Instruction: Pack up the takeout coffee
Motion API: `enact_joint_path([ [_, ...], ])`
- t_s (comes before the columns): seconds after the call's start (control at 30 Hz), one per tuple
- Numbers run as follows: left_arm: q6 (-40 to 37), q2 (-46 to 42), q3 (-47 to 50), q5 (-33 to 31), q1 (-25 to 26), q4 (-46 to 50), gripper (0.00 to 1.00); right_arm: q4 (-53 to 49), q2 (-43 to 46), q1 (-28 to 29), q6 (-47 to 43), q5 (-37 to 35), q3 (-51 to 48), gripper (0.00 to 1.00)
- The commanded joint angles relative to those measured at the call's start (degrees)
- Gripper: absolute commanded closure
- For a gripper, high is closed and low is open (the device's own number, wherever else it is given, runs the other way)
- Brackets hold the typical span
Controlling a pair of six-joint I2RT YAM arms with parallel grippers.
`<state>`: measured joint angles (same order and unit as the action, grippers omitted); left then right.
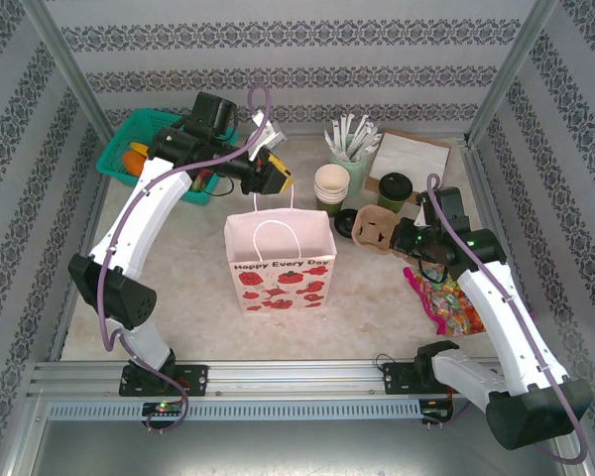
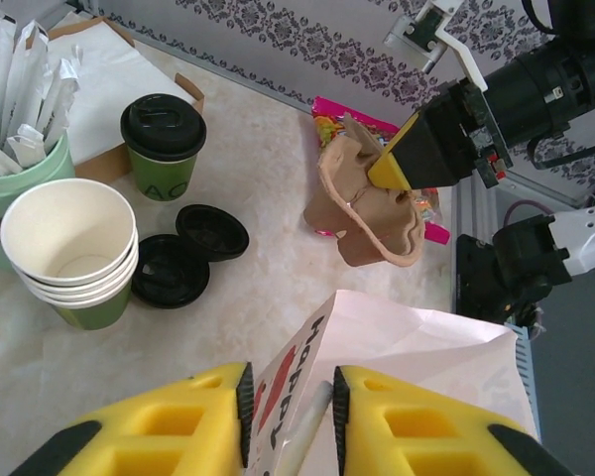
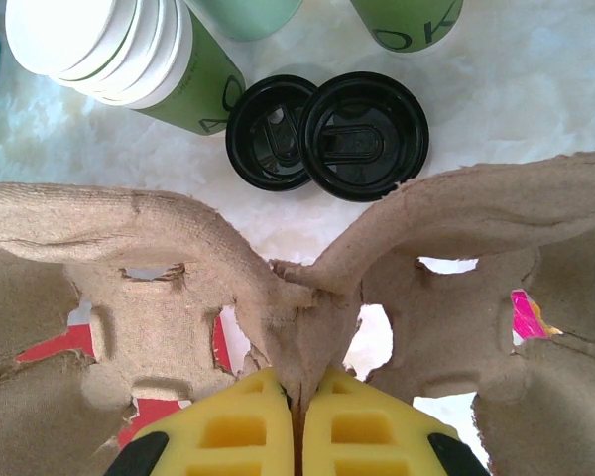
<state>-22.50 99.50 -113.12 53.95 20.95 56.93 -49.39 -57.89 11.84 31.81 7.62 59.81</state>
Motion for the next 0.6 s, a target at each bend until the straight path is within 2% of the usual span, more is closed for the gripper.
enact_joint_path([
  [0.0,-0.95,-0.52,-1.62,0.91,0.29,0.86,0.81,-0.67,0.14,-0.04,0.81,1.23,0.12,1.0],
  [0.2,5.46,-1.71,-0.25,-1.24,0.31,-3.49,1.0,-0.96,-0.38,0.06,0.8,3.39,2.24,1.0],
  [0.27,10.85,-2.5,0.78,-3.28,0.28,-6.31,1.0,-1.62,-0.25,0.35,0.79,4.42,3.61,1.0],
  [0.33,20.06,-3.72,3.16,-6.14,0.35,-11.98,1.0,-1.88,-0.12,0.55,0.82,6.61,5.31,1.0],
  [0.4,26.55,-4.32,5.1,-5.42,0.63,-14.83,1.0,-1.72,-0.36,0.55,0.69,10.34,6.73,1.0],
  [0.57,26.37,-5.23,6.05,-4.58,2.25,-10.69,1.0,-1.81,-1.8,0.47,1.08,14.49,11.81,1.0],
])
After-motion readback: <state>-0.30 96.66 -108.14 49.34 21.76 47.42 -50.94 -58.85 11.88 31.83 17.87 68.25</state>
